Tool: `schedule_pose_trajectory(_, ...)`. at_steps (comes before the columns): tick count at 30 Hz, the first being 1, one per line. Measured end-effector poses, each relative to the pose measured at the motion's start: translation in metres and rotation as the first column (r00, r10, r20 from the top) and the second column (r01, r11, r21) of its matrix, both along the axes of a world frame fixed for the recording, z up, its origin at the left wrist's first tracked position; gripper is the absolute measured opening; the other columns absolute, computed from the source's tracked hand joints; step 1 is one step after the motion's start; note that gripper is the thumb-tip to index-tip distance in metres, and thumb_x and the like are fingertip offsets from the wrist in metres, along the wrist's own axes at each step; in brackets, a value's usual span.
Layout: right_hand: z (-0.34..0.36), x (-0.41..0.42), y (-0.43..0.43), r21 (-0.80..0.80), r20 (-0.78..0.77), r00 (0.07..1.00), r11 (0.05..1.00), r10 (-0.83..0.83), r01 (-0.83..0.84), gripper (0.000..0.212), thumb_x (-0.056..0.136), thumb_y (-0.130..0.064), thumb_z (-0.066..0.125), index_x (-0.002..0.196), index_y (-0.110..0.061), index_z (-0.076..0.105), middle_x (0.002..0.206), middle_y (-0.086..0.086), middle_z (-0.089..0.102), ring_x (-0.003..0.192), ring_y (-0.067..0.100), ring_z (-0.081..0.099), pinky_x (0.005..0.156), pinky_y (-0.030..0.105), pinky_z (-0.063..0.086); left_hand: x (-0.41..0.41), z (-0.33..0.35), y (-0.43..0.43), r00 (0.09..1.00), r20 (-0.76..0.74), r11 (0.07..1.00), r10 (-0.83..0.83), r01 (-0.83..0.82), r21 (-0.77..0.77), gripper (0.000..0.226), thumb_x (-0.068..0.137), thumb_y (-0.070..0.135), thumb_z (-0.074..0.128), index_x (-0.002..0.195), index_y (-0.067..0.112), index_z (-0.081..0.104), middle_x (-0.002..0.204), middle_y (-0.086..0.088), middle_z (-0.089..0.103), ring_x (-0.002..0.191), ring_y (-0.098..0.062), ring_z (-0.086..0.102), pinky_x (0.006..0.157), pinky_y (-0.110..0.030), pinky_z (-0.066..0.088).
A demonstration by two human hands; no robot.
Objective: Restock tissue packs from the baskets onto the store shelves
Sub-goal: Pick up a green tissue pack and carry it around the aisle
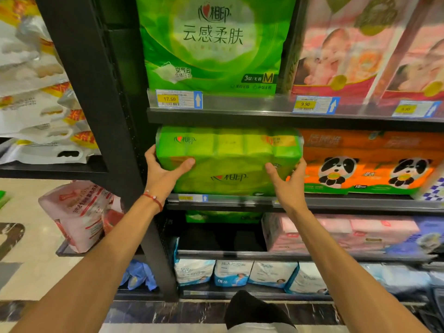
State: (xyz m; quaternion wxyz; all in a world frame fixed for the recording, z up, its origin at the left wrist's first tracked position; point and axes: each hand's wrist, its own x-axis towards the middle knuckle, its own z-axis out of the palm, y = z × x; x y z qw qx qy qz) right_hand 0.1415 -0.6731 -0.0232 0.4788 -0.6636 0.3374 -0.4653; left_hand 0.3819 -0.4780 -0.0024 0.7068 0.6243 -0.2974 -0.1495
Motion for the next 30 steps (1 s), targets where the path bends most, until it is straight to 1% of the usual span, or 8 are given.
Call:
schedule_pose_trajectory(3,-0.017,0.004,-0.009,-0.066,-0.077,0.997,0.998,0.016,-0.021,0.117,0.075,-0.079,0.078,0.166,-0.036,0.017,0.169,-0.004,0.031,0.157,0.021,0.030,0.126,0.058,0.032,-0.003,-0.009,-0.014,0.999,0.046,0.998,0.018,-0.021,0.066,0.117,0.071,0.022,0.092,0.159,0.020,0.014,0.145,0.009,0.042,0.132,-0.006,0.044,0.108,-0.020,0.038)
schedule_pose_trajectory(6,-0.029,0.011,-0.019,-0.096,-0.093,0.996,0.995,-0.003,-0.006,0.117,0.077,-0.069,0.083,0.166,-0.032,0.018,0.170,-0.008,0.029,0.157,0.018,0.029,0.128,0.055,0.030,0.007,-0.029,-0.026,0.998,0.054,0.995,0.016,-0.022,0.096,0.110,0.076,0.017,0.089,0.159,0.021,0.018,0.136,0.013,0.049,0.120,-0.001,0.051,0.093,-0.007,0.044)
schedule_pose_trajectory(9,-0.047,0.019,-0.024,-0.075,-0.153,0.988,0.997,-0.033,0.021,0.116,0.076,-0.070,0.081,0.166,-0.023,0.024,0.166,-0.003,0.039,0.153,0.020,0.037,0.126,0.053,0.035,0.018,-0.058,-0.035,1.000,0.026,0.992,0.014,-0.017,0.126,0.104,0.079,0.019,0.087,0.160,0.022,0.021,0.142,0.012,0.047,0.128,-0.004,0.046,0.106,-0.019,0.040)
schedule_pose_trajectory(12,-0.065,0.027,-0.030,-0.130,-0.205,0.977,0.991,-0.058,0.032,0.103,0.087,-0.042,0.084,0.167,-0.019,0.024,0.166,0.001,0.038,0.154,0.019,0.034,0.128,0.048,0.031,0.021,-0.081,-0.043,0.999,0.022,0.987,0.049,-0.052,0.151,0.108,0.082,0.037,0.083,0.164,0.028,0.013,0.157,0.014,0.032,0.140,0.000,0.028,0.118,-0.027,0.026)
schedule_pose_trajectory(17,-0.076,0.038,-0.033,-0.148,-0.195,0.966,0.979,-0.169,0.141,0.095,0.093,-0.028,0.082,0.168,-0.020,0.024,0.166,0.002,0.039,0.153,0.019,0.034,0.124,0.032,0.028,0.022,-0.086,-0.066,0.985,-0.027,0.982,0.173,-0.170,0.088,0.085,0.095,0.041,0.070,0.162,0.027,0.019,0.142,0.019,0.040,0.131,-0.002,0.039,0.111,-0.027,0.034)
schedule_pose_trajectory(21,-0.081,0.047,-0.035,-0.144,-0.207,0.950,0.968,-0.234,0.207,0.093,0.097,-0.027,0.077,0.170,-0.019,0.020,0.170,-0.001,0.037,0.156,0.020,0.033,0.128,0.038,0.028,0.029,-0.091,-0.079,0.969,-0.021,0.965,0.245,-0.242,0.104,0.078,0.096,0.042,0.068,0.160,0.026,0.026,0.142,0.011,0.049,0.127,-0.009,0.048,0.112,-0.036,0.039)
schedule_pose_trajectory(27,-0.074,0.059,-0.060,-0.169,-0.289,0.940,0.976,-0.180,0.135,0.086,0.095,-0.022,0.080,0.164,-0.009,0.030,0.161,0.008,0.048,0.149,0.026,0.042,0.126,0.039,0.032,0.039,-0.078,-0.095,0.964,-0.018,0.954,0.264,-0.259,0.151,0.071,0.096,0.037,0.069,0.156,0.027,0.031,0.128,0.008,0.055,0.117,-0.014,0.053,0.102,-0.032,0.043)
schedule_pose_trajectory(30,-0.067,0.052,-0.059,-0.141,-0.314,0.940,0.986,-0.134,0.093,0.087,0.093,-0.019,0.082,0.163,-0.009,0.030,0.160,0.008,0.047,0.150,0.026,0.041,0.127,0.044,0.032,0.041,-0.077,-0.090,0.971,0.015,0.950,0.240,-0.238,0.200,0.074,0.095,0.037,0.070,0.156,0.025,0.031,0.140,0.004,0.054,0.123,-0.018,0.055,0.106,-0.034,0.043)
